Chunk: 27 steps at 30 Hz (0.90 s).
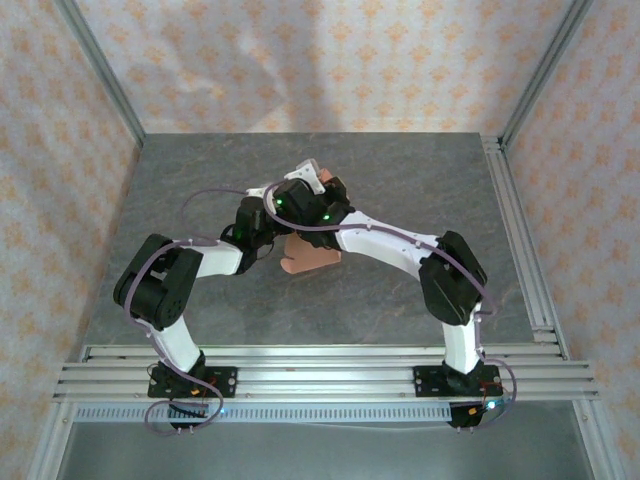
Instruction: Fold the paper box
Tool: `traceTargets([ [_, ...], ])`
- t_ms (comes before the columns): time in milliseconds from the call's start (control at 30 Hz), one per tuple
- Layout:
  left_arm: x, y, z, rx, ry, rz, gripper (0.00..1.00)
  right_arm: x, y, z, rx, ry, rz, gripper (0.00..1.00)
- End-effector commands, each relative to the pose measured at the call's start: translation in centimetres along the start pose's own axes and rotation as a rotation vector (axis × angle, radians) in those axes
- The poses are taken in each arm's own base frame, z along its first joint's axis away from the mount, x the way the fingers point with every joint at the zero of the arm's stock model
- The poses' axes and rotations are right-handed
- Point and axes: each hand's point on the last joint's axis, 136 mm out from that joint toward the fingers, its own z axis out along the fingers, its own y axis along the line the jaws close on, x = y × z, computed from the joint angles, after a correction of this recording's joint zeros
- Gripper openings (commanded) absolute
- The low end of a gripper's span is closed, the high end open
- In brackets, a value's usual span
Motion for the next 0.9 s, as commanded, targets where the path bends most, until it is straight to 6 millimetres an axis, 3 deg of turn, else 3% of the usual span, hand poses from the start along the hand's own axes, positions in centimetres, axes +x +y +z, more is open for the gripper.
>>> traceTargets([
  [0, -1.7, -2.0, -0.3, 0.046, -0.041, 0.014, 0.0, 0.3, 0.9, 0.2, -0.014, 0.006, -0.007, 0.0],
  [100, -1.7, -1.7, -0.2, 0.028, -0.037, 0.009, 0.0, 0.1, 1.3, -0.2, -0.071, 0.005, 0.026, 0.02],
  [133, -1.7, -1.6, -0.1, 0.023, -0.034, 0.009, 0.0, -0.1, 1.7, -0.5, -0.125, -0.007, 0.044, 0.26],
  [200, -1.7, -1.5, -0.1, 0.011, -0.032, 0.006, 0.0, -0.4, 2.4, -1.2, -0.214, -0.025, 0.081, 0.57],
  [233, -1.7, -1.3, -0.1, 0.002, -0.033, 0.003, 0.0, -0.7, 2.5, -1.6, -0.246, -0.034, 0.101, 0.68],
  [333, -1.6, -0.9, -0.1, -0.017, -0.033, -0.008, 0.0, -1.1, 2.4, -2.8, -0.334, -0.052, 0.145, 0.84],
  [633, -1.7, -0.2, 0.3, -0.04, -0.039, -0.086, 0.0, -2.4, 0.4, -6.7, -0.667, -0.143, 0.411, 0.92],
  [867, -1.9, 0.7, 0.1, -0.052, -0.083, -0.273, 0.0, -1.0, -3.8, -6.5, -0.701, -0.148, 0.668, 0.9],
])
